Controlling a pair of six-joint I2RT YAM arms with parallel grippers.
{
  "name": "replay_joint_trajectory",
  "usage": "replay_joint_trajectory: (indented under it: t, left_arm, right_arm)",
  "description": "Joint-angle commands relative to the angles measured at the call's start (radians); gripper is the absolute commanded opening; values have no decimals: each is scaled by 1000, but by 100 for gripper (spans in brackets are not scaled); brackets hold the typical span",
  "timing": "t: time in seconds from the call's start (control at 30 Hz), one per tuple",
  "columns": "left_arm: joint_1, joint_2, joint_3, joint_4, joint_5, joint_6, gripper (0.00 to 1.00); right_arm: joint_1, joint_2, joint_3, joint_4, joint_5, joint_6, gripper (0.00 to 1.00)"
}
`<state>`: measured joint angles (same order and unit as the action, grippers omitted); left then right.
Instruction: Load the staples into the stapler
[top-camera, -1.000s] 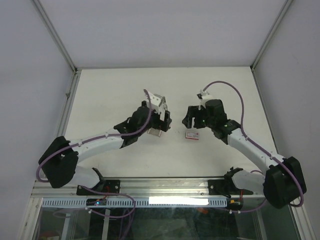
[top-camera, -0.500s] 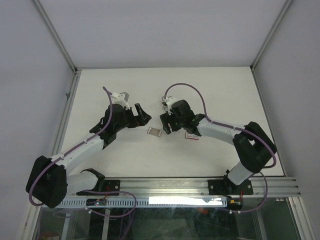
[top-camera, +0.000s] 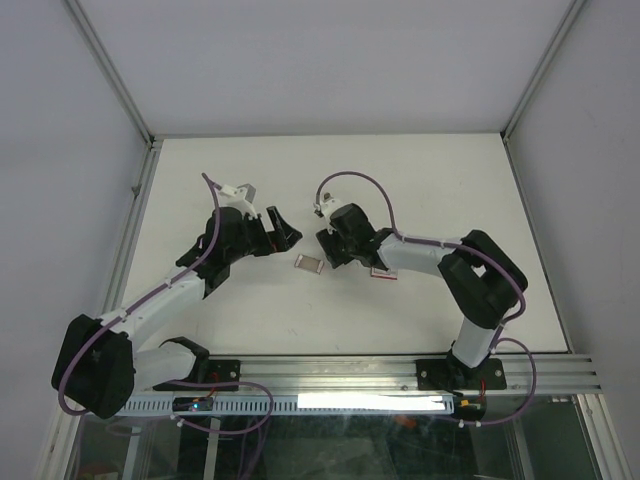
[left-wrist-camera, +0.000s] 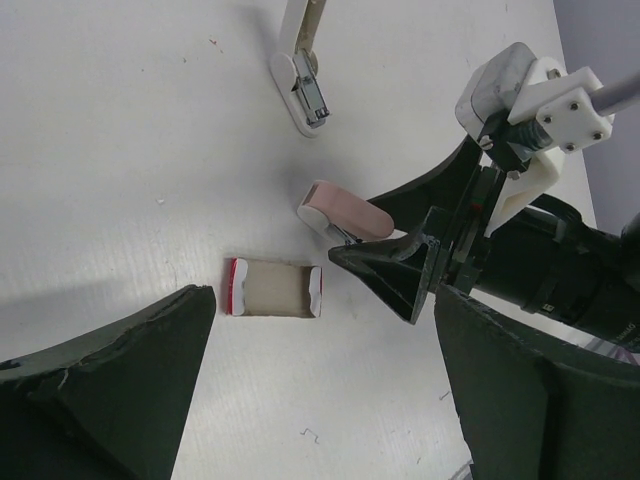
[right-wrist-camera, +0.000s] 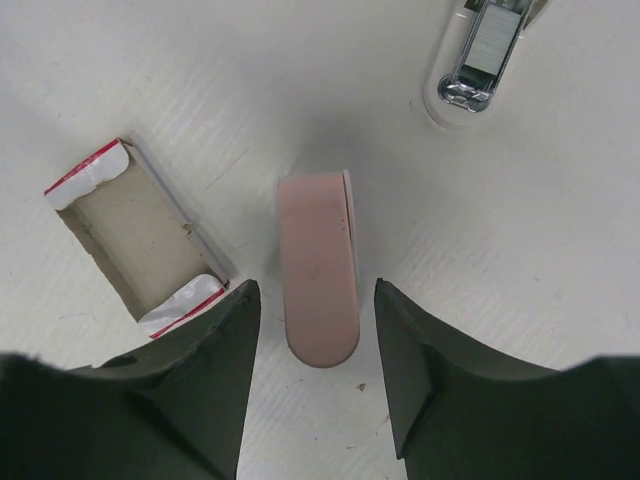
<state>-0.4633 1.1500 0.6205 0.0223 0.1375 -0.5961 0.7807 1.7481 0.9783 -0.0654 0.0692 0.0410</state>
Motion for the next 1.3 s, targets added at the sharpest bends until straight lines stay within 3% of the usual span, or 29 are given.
replay_joint_trajectory:
  t: [0.0, 0.33, 0.57, 0.9, 1.27]
  left_arm:
    - [12, -45, -10, 19, 34, -25, 96]
    - [22, -78, -26, 23, 59, 10, 96]
    - [21, -157, -122, 211, 202, 111, 95]
    - [16, -203, -183, 464, 484, 123, 91]
    - [-139, -215, -93, 445, 636, 139, 91]
  right_arm:
    - [3, 16, 43, 63, 37, -28, 50]
    - [6, 22, 33, 48, 41, -44, 29]
    - [3, -144, 21, -7, -87, -40, 21]
    - [-26, -420, 62, -245, -544, -55, 22]
    - [-47, -500, 194, -456, -906, -76, 22]
